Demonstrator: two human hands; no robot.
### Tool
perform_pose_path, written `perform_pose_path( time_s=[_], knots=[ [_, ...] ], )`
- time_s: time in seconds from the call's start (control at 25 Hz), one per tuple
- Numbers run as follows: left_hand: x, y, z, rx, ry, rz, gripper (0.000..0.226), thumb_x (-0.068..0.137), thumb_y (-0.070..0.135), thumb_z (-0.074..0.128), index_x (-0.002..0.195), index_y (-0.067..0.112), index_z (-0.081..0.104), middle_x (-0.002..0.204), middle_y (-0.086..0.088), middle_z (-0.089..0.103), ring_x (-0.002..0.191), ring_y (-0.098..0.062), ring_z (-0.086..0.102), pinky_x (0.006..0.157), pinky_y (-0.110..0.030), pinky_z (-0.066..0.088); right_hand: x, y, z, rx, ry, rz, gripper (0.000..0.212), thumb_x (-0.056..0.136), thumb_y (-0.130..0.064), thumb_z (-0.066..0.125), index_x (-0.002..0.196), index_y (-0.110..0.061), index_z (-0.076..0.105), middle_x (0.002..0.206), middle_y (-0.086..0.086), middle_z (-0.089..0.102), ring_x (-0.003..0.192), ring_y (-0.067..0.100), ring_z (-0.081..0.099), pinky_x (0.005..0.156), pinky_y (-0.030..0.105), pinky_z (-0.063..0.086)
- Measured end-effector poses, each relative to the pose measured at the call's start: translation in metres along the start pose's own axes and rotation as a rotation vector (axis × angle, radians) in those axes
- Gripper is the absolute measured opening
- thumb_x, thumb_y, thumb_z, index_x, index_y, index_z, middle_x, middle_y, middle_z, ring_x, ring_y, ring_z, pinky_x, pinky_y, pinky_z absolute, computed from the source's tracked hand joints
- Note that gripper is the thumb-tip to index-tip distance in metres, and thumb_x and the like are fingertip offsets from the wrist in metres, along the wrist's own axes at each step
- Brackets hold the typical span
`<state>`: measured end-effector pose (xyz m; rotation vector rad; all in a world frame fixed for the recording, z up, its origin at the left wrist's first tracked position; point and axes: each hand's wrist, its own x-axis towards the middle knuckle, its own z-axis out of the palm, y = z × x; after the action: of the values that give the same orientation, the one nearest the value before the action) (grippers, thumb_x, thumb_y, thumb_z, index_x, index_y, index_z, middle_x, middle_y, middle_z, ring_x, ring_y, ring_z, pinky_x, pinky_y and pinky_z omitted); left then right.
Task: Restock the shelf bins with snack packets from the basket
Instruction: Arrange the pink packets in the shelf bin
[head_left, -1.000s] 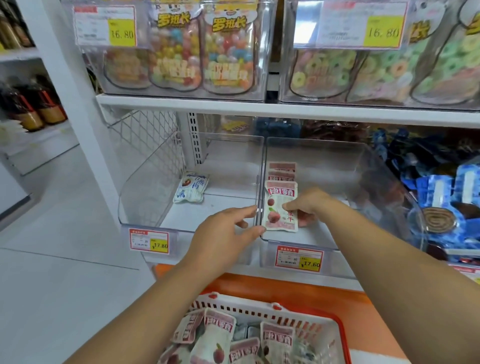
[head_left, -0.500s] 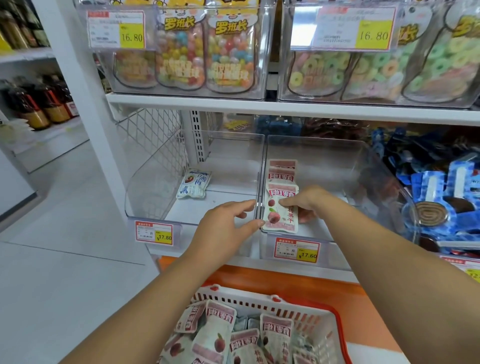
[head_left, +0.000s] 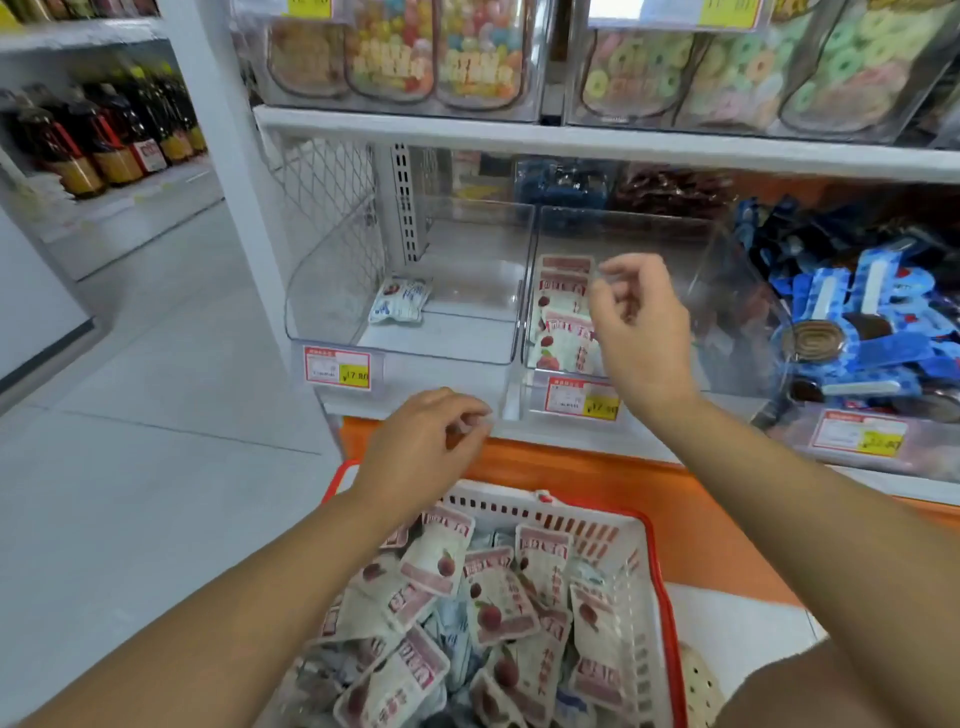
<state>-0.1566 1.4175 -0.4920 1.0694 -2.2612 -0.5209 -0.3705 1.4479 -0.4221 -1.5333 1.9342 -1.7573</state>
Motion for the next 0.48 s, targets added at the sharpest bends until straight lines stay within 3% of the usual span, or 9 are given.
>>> perform_pose_path(
  time_s=[0.08, 0.16, 0.24, 0.28, 0.4, 0.48],
  knots=[
    [-0.027, -0.016, 0.018, 0.011, -0.247, -0.14, 0.024, 0.092, 0.03, 0.062, 0.116, 0.027, 0.066, 0.102, 0.012, 0.064, 0.09, -0.006, 0.061, 0.078, -0.024, 0.049, -0.047, 0.001, 0.006, -0.055, -0.241, -0.054, 0.002, 0.098, -0.019, 0.052, 0.097, -0.021, 0.052, 0.069, -0.007, 0.052, 0.059, 0.007, 0.047, 0.058, 0.026, 0.043],
    [-0.055, -0.03, 0.042, 0.082, -0.488, -0.281, 0.031, 0.093, 0.031, 0.06, 0.123, 0.025, 0.063, 0.111, 0.006, 0.067, 0.09, -0.008, 0.064, 0.082, -0.025, 0.05, -0.092, 0.029, 0.017, -0.268, -0.649, 0.055, 0.008, 0.099, -0.024, 0.049, 0.101, -0.02, 0.055, 0.074, -0.006, 0.058, 0.063, 0.01, 0.051, 0.064, 0.034, 0.047],
    [-0.083, -0.04, 0.068, 0.048, -0.598, -0.471, 0.032, 0.093, 0.029, 0.06, 0.123, 0.019, 0.063, 0.117, -0.001, 0.068, 0.099, -0.015, 0.064, 0.089, -0.029, 0.05, -0.135, 0.071, 0.033, -0.538, -1.009, 0.235, 0.02, 0.1, -0.029, 0.048, 0.116, -0.021, 0.057, 0.101, -0.002, 0.067, 0.082, 0.013, 0.059, 0.075, 0.031, 0.048],
    [-0.094, -0.044, 0.079, 0.013, -0.618, -0.561, 0.03, 0.093, 0.028, 0.058, 0.12, 0.015, 0.064, 0.119, -0.006, 0.067, 0.103, -0.02, 0.064, 0.09, -0.031, 0.05, -0.155, 0.09, 0.042, -0.596, -1.091, 0.344, 0.026, 0.1, -0.03, 0.048, 0.123, -0.02, 0.055, 0.113, 0.001, 0.066, 0.092, 0.016, 0.061, 0.077, 0.029, 0.047],
    [-0.119, -0.042, 0.112, -0.069, -0.706, -0.699, 0.028, 0.094, 0.023, 0.057, 0.119, 0.012, 0.06, 0.123, -0.012, 0.062, 0.105, -0.026, 0.06, 0.088, -0.032, 0.049, -0.196, 0.121, 0.064, -0.534, -0.948, 0.689, 0.038, 0.096, -0.03, 0.053, 0.132, -0.016, 0.05, 0.126, 0.006, 0.062, 0.102, 0.021, 0.06, 0.076, 0.025, 0.041],
    [-0.126, -0.037, 0.127, -0.291, -0.567, -0.873, 0.018, 0.089, 0.014, 0.064, 0.107, 0.011, 0.061, 0.104, -0.009, 0.064, 0.094, -0.026, 0.062, 0.087, -0.04, 0.054, -0.215, 0.129, 0.076, -0.483, -0.784, 0.824, 0.049, 0.09, -0.029, 0.062, 0.135, -0.017, 0.048, 0.13, 0.004, 0.059, 0.111, 0.021, 0.058, 0.083, 0.027, 0.044]
  ],
)
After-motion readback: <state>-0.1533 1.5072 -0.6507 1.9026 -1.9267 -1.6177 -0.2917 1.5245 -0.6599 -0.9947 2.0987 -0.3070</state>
